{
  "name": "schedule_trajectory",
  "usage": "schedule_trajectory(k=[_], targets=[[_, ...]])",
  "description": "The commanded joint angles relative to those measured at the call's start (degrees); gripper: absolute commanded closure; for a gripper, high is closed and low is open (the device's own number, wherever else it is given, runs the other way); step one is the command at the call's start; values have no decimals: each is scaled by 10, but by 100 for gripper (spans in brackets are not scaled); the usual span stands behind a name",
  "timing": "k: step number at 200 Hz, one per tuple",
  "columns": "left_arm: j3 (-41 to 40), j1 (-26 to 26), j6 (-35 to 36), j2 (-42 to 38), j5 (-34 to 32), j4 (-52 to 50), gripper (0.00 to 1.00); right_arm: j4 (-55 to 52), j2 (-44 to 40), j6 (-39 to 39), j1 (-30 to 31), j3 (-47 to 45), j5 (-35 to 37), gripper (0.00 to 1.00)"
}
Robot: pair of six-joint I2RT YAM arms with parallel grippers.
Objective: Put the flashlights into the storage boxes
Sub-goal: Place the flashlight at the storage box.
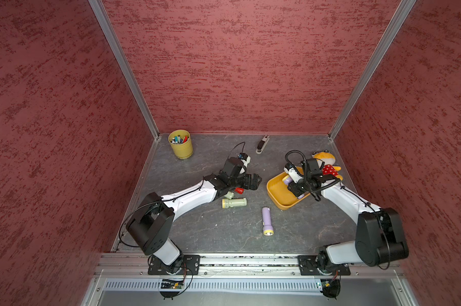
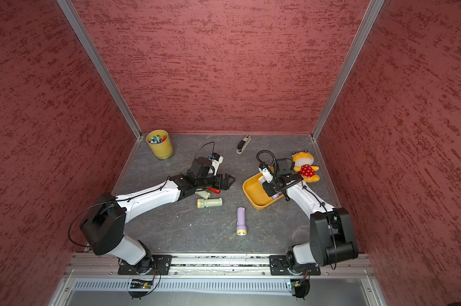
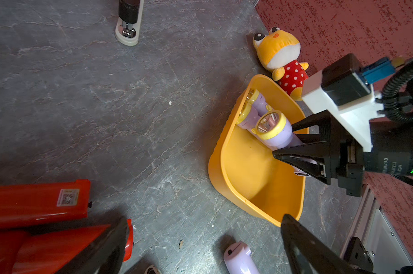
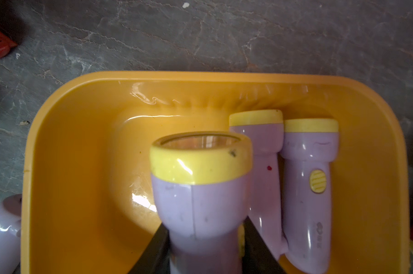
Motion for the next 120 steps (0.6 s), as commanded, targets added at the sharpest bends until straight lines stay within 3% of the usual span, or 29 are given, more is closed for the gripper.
schedule_trajectory(k=[1, 45, 90, 120], targets=[[10, -3, 7, 3, 10, 12, 1, 39, 10, -5, -1, 23, -1, 78], [10, -3, 4, 2, 8, 15, 0, 71, 46, -2, -1, 29, -8, 78], [9, -3, 4, 2, 5, 15, 1, 77, 95, 4, -2, 37, 32, 77], [9, -3, 5, 2, 3, 14, 1, 82, 107, 14, -2, 37, 69, 62]])
